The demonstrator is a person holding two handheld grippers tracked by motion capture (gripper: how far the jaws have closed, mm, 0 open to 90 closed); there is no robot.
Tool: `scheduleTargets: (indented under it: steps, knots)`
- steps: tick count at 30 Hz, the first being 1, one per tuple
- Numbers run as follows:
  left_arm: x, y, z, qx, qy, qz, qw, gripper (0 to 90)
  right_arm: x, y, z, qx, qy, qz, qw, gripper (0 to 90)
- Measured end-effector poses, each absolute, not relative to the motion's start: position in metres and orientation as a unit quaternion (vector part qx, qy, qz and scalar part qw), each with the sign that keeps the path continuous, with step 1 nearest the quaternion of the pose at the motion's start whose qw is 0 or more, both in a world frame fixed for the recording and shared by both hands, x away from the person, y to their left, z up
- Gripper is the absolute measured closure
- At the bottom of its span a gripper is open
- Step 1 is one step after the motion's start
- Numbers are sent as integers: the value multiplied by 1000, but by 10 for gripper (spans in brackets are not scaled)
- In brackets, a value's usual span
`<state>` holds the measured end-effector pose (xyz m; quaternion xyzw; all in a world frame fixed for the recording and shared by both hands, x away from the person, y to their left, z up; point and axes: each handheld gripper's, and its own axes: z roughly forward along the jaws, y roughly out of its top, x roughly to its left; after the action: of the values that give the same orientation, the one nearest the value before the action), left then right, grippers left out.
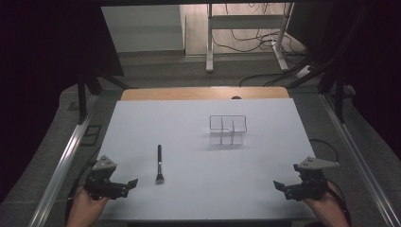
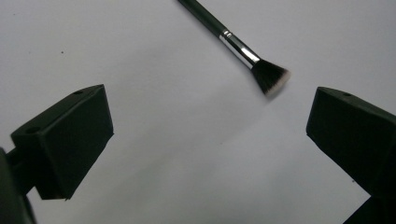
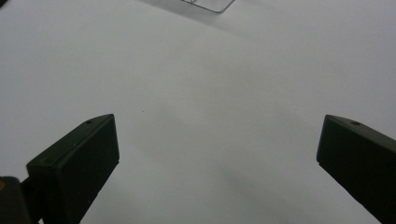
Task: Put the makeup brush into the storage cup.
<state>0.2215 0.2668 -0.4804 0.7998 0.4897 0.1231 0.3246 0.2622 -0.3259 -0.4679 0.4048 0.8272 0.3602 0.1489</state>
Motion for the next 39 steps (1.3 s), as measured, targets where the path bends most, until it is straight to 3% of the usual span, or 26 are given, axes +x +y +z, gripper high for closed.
scheduleTargets:
  steps: [39]
  knots:
    - [261,261,-468,822,488,106,273,0,263,-324,-469,404,834,346,150,0]
